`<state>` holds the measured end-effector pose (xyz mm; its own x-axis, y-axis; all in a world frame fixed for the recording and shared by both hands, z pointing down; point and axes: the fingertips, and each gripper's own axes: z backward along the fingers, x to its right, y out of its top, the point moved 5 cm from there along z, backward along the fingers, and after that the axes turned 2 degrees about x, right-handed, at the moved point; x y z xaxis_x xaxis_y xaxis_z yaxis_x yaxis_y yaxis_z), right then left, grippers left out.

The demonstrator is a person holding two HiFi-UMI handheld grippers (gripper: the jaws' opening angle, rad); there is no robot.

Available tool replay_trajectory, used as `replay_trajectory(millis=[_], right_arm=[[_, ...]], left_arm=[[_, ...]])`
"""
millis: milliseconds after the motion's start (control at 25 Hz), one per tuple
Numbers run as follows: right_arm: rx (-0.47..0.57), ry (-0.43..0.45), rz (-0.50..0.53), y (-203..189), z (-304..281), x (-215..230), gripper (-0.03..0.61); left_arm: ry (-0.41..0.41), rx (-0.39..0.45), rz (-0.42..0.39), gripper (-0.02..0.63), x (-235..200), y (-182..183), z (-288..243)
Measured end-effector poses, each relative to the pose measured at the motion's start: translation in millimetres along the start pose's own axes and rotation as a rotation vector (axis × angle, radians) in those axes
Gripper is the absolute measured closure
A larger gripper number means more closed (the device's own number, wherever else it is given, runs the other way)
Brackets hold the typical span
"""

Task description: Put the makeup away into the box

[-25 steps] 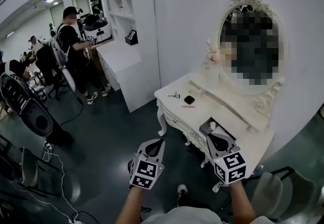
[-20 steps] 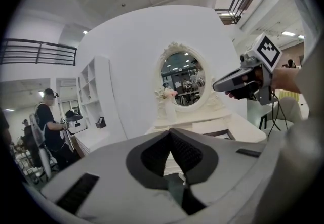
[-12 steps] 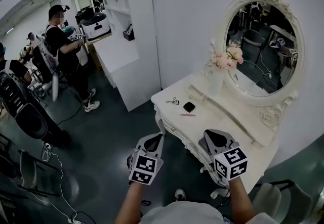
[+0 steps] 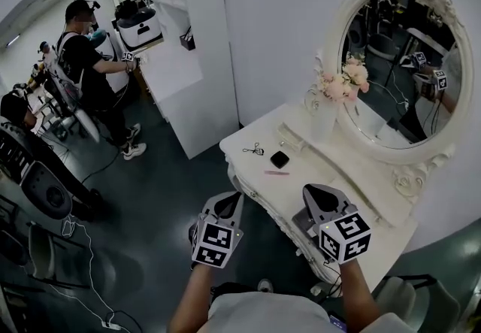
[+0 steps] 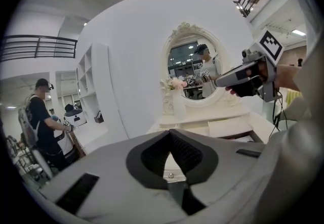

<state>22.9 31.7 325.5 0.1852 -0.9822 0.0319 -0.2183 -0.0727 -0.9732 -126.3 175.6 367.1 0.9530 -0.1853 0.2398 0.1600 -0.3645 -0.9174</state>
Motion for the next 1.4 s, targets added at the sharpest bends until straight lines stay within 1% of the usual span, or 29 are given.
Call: replay_trajectory(millis=[120, 280, 400, 480, 640, 840, 920, 1000, 1120, 1320, 1400], right_arm=[[-0.016, 0.005, -0.006, -3, -13, 8, 0.577], [-0.047, -0.009, -0.011, -9, -36, 14, 0.577], [-0.062, -0.033, -0.019, -14, -52, 22, 0.577], [-0.065, -0.051, -0.027, -15, -66, 31, 0.577], [-0.087, -0.093, -0.04, -14, -99, 52, 0.577], [-0.116, -0.148, -0.071, -13, -138, 72, 0.577], [-0.124, -0.175, -0.09, -13, -152, 81, 0.577], [-0.133, -0.204, -0.111, -15, -163, 90, 0.577], [-0.153, -0.243, -0.132, -19, -177, 100, 0.577], [-0.196, -0.304, -0.153, -24, -193, 113, 0.577], [-0.211, -0.331, -0.168, -28, -196, 117, 0.577]], left_arm=[[-0.004, -0.013, 0.001, 0.595, -7, -2, -16], [-0.013, -0.03, 0.01, 0.597, -27, -11, -40], [-0.046, -0.025, 0.017, 0.6, -41, -19, -66], [-0.066, -0.014, 0.015, 0.588, -53, -20, -87], [-0.132, -0.018, -0.012, 0.586, -76, -20, -137], [-0.249, -0.019, -0.013, 0.583, -102, -19, -196], [-0.292, -0.045, -0.033, 0.579, -108, -22, -220], [-0.339, -0.074, -0.057, 0.558, -111, -29, -243], [-0.401, -0.119, -0.098, 0.545, -117, -42, -274], [-0.501, -0.224, -0.183, 0.522, -120, -69, -314], [-0.547, -0.255, -0.204, 0.518, -118, -80, -328]])
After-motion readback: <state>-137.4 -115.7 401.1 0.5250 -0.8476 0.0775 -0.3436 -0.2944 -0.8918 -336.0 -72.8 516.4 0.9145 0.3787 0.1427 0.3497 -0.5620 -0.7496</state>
